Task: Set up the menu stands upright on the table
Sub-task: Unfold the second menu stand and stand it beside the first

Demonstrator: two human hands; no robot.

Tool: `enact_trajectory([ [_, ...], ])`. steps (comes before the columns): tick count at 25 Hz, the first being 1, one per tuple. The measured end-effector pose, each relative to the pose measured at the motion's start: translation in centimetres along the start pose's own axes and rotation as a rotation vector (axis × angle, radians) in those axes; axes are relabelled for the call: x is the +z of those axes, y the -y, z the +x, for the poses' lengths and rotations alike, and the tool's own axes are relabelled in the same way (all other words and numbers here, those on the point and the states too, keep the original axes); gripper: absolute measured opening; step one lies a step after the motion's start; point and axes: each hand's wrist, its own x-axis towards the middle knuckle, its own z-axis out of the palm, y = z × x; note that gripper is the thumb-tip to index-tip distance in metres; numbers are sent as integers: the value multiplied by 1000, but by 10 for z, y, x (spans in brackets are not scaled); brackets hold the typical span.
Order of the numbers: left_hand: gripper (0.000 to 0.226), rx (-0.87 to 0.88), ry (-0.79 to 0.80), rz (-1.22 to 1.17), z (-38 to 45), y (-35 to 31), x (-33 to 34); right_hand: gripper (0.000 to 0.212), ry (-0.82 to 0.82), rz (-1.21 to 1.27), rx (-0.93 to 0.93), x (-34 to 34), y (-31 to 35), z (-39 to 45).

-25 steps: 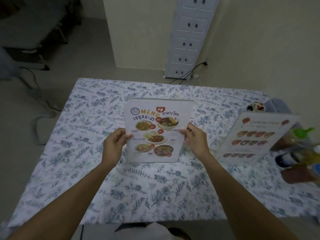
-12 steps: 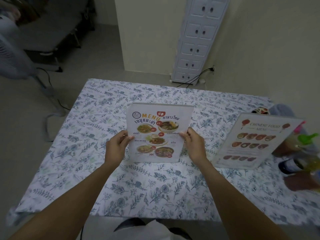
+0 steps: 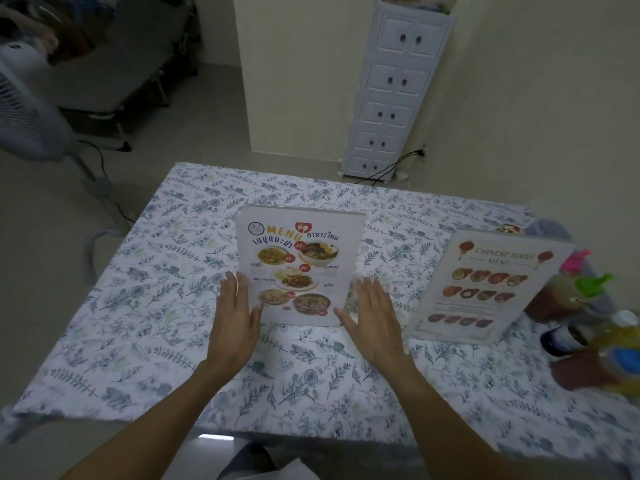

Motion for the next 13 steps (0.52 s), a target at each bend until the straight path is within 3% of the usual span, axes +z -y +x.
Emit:
enact_trajectory([
  [3,64,51,9,95,-20,-18,22,91,34,-83,-45,1,-19,-15],
  [6,65,212,101,200,-30,-43,42,93,5,-123,-31,-8,-38,-32],
  [13,97,439,315,311,-26,-129,81,92,-87,-109,178,-44,-94,-69],
])
